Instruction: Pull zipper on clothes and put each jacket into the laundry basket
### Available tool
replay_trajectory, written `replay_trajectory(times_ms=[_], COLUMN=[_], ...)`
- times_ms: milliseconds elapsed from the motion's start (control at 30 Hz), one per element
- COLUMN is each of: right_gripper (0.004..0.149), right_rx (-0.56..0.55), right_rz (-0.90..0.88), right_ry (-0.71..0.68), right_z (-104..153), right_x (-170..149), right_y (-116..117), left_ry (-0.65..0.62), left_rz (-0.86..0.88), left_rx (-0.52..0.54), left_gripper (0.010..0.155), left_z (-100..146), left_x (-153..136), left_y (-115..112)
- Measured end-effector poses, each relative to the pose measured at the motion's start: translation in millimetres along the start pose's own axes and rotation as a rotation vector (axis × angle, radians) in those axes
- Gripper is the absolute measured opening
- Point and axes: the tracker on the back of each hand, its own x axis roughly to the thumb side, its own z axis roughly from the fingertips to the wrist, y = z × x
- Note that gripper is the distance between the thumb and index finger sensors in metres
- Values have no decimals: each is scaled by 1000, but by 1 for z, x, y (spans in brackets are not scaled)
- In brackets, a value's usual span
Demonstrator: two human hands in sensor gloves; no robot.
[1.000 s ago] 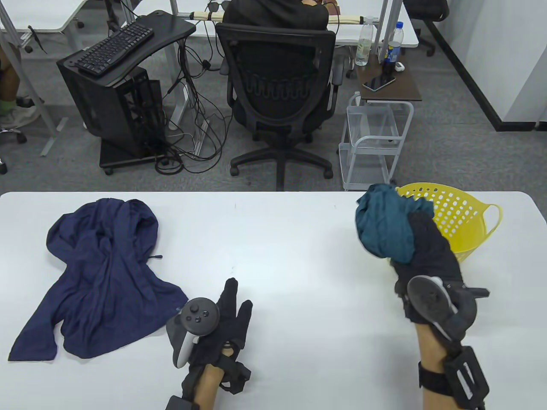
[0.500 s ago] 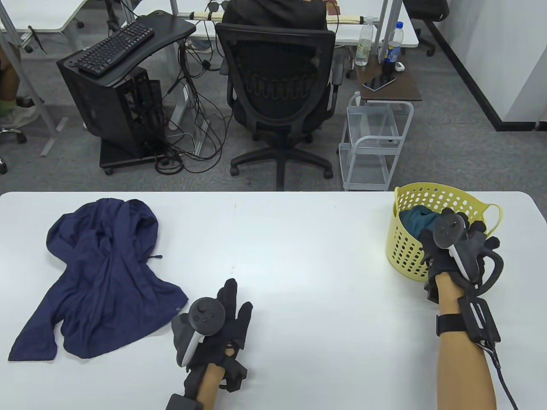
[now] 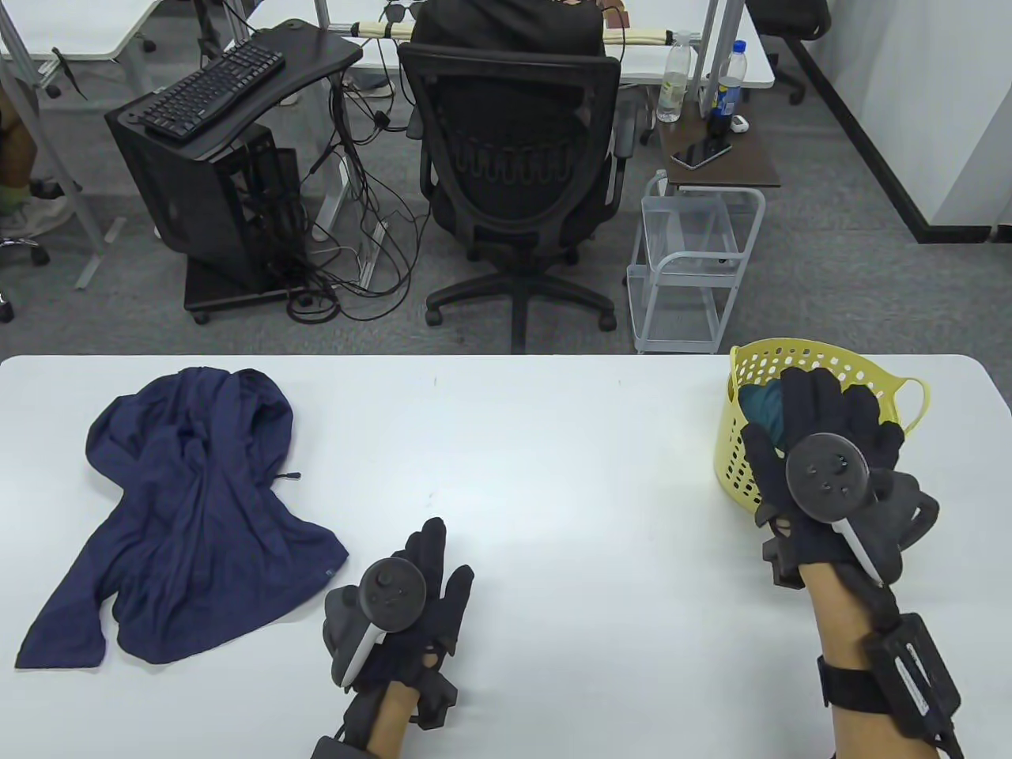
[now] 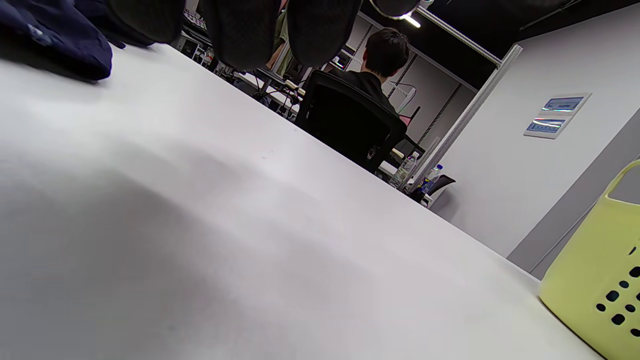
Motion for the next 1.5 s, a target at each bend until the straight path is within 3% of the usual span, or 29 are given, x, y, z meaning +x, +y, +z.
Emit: replay_trajectory(times_ms=[167,233,467,600,800,1067,1300,1500], right_gripper=[74,76,86,87,87,89,89,88], right_rx=[65,141,439,456,401,437,428,442], right_rz=[-43,-64,-47,3,37,6,-31,-30], right_ry=[-123,-178,-213,-231,-236,-214,-195,-176], right_z=[44,60,110,125,132,142,140,138], right_x=[25,32,42,42,29,16,12,10], right_y=[16,35,136,170,168,165,160,162], left_ry=[-15,-22,-50,-64,-86,-88,10,241], left_rz=[-27,-43,-167,-201,-279,-361,-433,-529], left_rx=[1,-1,12,-12,-56,-65,3,72], left_gripper=[75,75,75,75,75,73,63,70], left_z=[1,1,4,4,4,4,-24,-66], left_x=[4,7,17,22,35,49,37,-17], left_y=[-2,-3,-8,-16,-30,-36,2,62])
